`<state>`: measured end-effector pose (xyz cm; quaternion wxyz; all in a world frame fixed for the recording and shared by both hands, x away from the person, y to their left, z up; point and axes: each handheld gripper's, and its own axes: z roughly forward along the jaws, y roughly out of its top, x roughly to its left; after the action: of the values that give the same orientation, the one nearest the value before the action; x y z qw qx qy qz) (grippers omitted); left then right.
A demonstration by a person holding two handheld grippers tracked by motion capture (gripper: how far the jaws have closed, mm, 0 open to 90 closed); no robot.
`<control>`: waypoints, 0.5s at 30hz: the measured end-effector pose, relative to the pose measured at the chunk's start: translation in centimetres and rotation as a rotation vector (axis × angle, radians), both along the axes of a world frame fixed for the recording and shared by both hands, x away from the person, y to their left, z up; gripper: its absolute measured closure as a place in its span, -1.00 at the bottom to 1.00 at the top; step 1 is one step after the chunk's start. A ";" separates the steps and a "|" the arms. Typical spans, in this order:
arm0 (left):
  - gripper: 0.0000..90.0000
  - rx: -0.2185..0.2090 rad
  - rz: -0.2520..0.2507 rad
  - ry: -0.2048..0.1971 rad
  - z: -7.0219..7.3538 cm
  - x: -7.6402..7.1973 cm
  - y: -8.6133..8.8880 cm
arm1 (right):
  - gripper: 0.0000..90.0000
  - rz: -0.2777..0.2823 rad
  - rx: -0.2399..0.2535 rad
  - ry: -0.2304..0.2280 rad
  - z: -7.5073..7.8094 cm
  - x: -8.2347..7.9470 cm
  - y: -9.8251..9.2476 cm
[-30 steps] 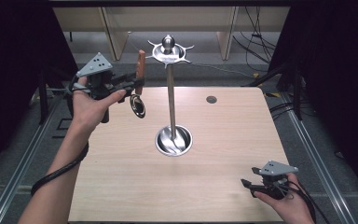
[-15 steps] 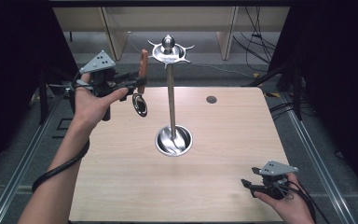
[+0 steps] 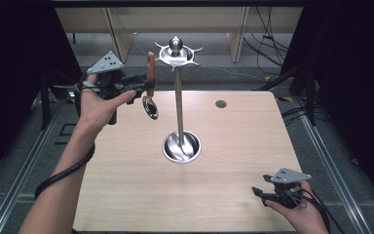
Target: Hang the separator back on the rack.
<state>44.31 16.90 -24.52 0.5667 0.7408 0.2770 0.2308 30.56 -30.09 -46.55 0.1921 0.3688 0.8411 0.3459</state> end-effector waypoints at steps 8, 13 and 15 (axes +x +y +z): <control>0.47 -0.001 0.002 0.005 0.0 0.1 -0.1 | -0.14 0.000 0.000 -0.001 0.0 0.0 0.0; 0.46 0.005 0.003 0.017 -0.2 0.1 -0.3 | -0.14 -0.003 0.005 0.005 0.0 0.0 0.0; 0.45 -0.004 0.008 0.014 -0.2 0.1 -0.3 | -0.14 -0.002 0.004 0.002 0.0 0.0 0.0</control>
<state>44.42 16.58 -24.73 0.5655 0.7401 0.2843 0.2272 30.53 -30.09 -46.53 0.1909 0.3704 0.8402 0.3470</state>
